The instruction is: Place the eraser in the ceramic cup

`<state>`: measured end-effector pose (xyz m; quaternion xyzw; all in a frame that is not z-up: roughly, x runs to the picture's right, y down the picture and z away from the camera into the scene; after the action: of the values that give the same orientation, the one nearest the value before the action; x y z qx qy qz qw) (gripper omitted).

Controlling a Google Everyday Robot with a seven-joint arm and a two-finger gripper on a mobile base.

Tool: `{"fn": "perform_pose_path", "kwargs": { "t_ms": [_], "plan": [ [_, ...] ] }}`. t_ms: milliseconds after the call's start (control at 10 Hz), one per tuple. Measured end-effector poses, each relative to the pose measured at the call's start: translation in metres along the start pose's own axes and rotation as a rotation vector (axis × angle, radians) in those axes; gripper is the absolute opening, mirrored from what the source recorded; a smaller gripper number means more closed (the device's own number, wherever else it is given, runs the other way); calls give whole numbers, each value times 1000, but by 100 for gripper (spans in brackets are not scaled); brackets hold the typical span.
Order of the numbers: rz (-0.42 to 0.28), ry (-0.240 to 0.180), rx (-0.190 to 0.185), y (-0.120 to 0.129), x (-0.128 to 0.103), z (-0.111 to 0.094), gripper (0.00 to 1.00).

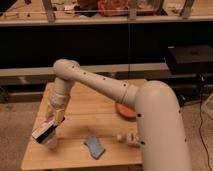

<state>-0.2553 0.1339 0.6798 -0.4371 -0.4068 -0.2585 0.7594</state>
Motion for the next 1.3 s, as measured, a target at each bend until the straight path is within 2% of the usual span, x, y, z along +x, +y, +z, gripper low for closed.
{"fn": "perform_pose_path", "kwargs": {
  "t_ms": [400, 900, 1000, 1300],
  "plan": [
    [-96, 16, 43, -2, -7, 1, 0],
    [-214, 14, 55, -4, -18, 10, 0],
    [-228, 16, 53, -4, -20, 12, 5],
    [-243, 26, 40, -6, -22, 18, 34]
  ]
}}
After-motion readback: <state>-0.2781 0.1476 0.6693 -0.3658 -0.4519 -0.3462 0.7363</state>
